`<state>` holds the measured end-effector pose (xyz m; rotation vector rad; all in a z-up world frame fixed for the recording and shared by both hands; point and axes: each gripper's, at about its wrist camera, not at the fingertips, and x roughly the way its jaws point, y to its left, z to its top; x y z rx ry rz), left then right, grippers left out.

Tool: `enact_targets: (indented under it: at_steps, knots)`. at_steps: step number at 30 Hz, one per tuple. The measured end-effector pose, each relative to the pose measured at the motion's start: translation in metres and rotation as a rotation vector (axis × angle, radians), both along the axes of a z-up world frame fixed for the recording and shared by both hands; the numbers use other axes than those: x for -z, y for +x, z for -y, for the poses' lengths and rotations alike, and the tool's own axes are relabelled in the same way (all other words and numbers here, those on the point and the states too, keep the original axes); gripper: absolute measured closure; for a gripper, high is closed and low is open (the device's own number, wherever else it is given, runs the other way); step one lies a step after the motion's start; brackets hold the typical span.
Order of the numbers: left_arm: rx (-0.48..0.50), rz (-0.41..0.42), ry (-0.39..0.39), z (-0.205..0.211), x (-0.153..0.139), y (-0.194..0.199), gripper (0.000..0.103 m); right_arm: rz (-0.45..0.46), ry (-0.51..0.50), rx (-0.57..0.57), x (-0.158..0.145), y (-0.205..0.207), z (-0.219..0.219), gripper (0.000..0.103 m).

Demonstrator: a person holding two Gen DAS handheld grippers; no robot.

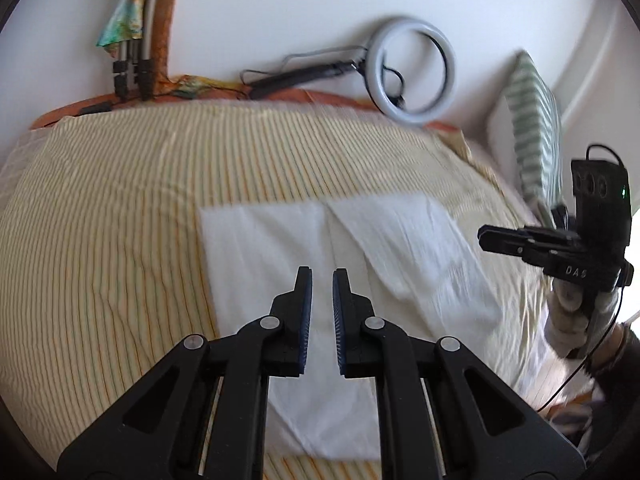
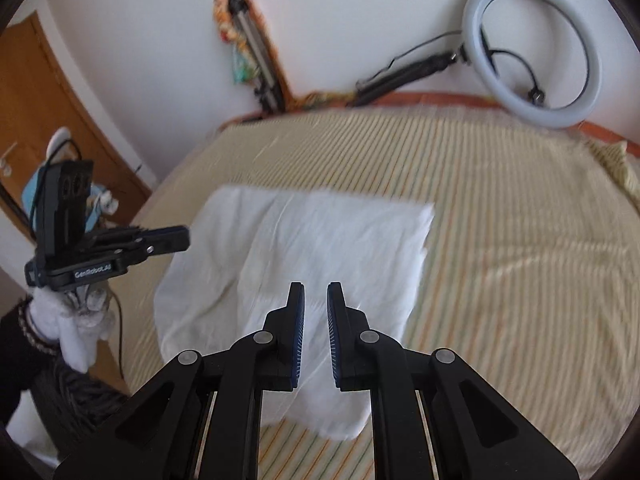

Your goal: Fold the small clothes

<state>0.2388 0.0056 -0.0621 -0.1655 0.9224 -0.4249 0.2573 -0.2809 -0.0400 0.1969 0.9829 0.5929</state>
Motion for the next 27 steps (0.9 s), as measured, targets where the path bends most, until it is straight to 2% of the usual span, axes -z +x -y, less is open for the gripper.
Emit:
enact_targets:
  at_steps: [7,11,15,17,22,24,27]
  knots:
    - [-0.009,0.017,0.071,0.015,0.012,0.046,0.095,0.013,-0.096,-0.013,0.027,0.043,-0.036,0.093]
    - [-0.031,0.002,0.149,0.013,0.036,0.063,0.095,0.035,-0.180,-0.041,0.040,0.047,-0.054,0.093]
    - [-0.082,-0.050,0.178,-0.003,0.065,0.072,0.096,0.015,-0.213,-0.031,0.055,0.051,-0.051,0.093]
    - [-0.090,-0.024,0.167,-0.008,0.070,0.068,0.096,-0.004,-0.205,-0.010,0.065,0.053,-0.045,0.093]
    - [-0.095,-0.022,0.192,-0.009,0.068,0.065,0.096,-0.020,-0.198,0.044,0.068,0.055,-0.030,0.093]
    - [-0.114,-0.015,0.178,-0.017,0.057,0.061,0.096,-0.020,-0.229,0.072,0.060,0.051,-0.021,0.093]
    - [-0.133,0.019,0.147,-0.028,0.034,0.048,0.096,-0.005,-0.188,0.070,0.042,0.037,-0.007,0.093]
